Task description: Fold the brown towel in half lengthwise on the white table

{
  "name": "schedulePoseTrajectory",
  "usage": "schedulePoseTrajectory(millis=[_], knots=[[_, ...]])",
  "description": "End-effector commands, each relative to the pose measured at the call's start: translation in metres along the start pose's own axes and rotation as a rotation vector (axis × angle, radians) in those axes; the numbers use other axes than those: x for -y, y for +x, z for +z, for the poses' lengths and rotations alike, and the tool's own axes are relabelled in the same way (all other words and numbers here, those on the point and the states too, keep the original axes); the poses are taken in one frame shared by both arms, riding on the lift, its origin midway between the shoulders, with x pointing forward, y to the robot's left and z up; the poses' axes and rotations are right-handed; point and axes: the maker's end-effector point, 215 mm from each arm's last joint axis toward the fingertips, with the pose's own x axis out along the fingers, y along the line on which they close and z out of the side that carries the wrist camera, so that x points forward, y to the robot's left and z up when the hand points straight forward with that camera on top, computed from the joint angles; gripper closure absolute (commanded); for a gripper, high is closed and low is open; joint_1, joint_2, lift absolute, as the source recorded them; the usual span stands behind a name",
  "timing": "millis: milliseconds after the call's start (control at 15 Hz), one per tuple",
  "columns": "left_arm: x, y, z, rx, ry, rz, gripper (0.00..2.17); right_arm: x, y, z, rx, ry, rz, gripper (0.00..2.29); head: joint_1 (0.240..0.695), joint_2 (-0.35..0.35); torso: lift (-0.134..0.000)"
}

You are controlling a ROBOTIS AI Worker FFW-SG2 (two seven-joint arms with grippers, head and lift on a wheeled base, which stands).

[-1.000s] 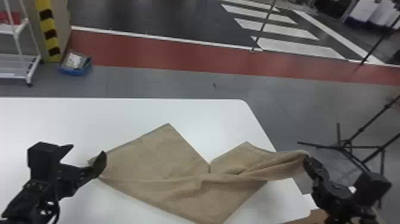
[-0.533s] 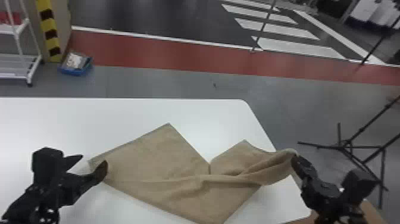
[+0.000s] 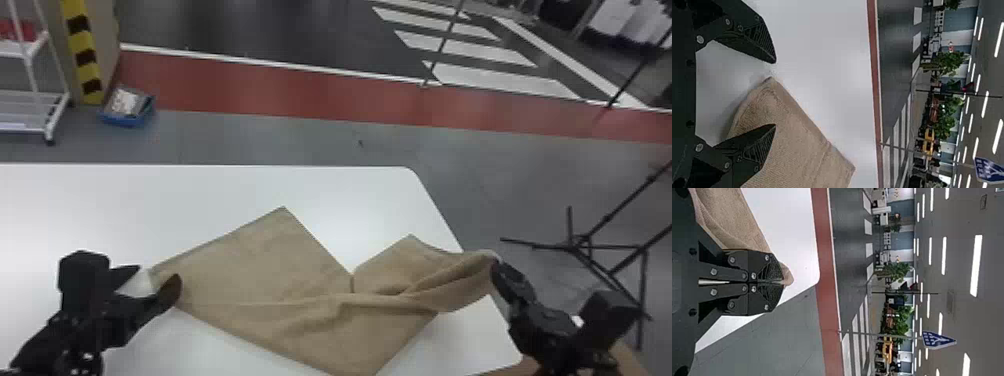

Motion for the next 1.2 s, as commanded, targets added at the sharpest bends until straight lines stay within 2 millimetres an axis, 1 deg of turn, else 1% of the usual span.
schedulePoseTrajectory(millis=[0,133,333,400,467,533,600,667,733,800,867,933,1000,1067,1133], knots=[[-0.002,0.005,-0.003,-0.008,0.000,0.001,0.40,0.002,-0.002,0.001,0.006,-0.003,-0.003,1.33,0.695,-0.350,-0.057],[-0.005,0.008,-0.004,-0.014,-0.002,0.002,0.77,0.003,-0.004,0.000,0.008,-0.005,-0.002,1.33,0.695,-0.350,-0.057],[-0.009,0.006,-0.003,-0.011,-0.001,0.009,1.55,0.003,-0.004,-0.001,0.008,-0.002,-0.001,1.33,0.695,-0.350,-0.057],[-0.012,0.002,-0.002,-0.004,-0.004,0.017,1.81,0.002,-0.003,-0.001,0.009,-0.001,0.002,1.33,0.695,-0.350,-0.057],[-0.013,-0.003,-0.001,0.003,-0.007,0.021,1.90,0.000,-0.003,-0.001,0.009,-0.001,0.005,1.33,0.695,-0.350,-0.057],[-0.014,-0.008,0.007,0.024,-0.008,0.025,1.90,-0.002,-0.002,-0.002,0.006,0.000,0.008,1.33,0.695,-0.350,-0.057],[-0.023,-0.016,0.013,0.042,-0.015,0.045,1.90,-0.002,-0.001,0.001,0.011,-0.003,0.008,1.33,0.695,-0.350,-0.057],[-0.032,-0.027,0.025,0.076,-0.021,0.068,1.90,-0.003,-0.001,0.008,0.022,-0.012,0.010,1.33,0.695,-0.350,-0.057],[-0.047,-0.042,0.042,0.118,-0.034,0.109,1.90,-0.006,-0.001,0.024,0.058,-0.027,0.013,1.33,0.695,-0.350,-0.057],[-0.057,-0.058,0.059,0.162,-0.047,0.138,1.90,-0.006,-0.001,0.042,0.100,-0.046,0.012,1.33,0.695,-0.350,-0.057],[-0.069,-0.079,0.083,0.215,-0.046,0.177,1.90,-0.003,0.000,0.058,0.114,-0.054,0.005,1.33,0.695,-0.350,-0.057],[-0.078,-0.102,0.107,0.271,-0.046,0.207,1.90,0.004,0.002,0.069,0.112,-0.061,-0.011,1.33,0.695,-0.350,-0.057],[-0.081,-0.123,0.129,0.318,-0.045,0.218,1.90,0.004,0.006,0.077,0.108,-0.087,-0.016,1.33,0.695,-0.337,-0.057],[-0.088,-0.146,0.147,0.353,-0.047,0.238,1.90,0.005,0.009,0.091,0.114,-0.136,-0.031,1.33,0.695,-0.327,-0.057],[-0.093,-0.165,0.156,0.352,-0.067,0.251,1.90,0.004,0.013,0.090,0.089,-0.149,-0.028,1.33,0.695,-0.319,-0.057]])
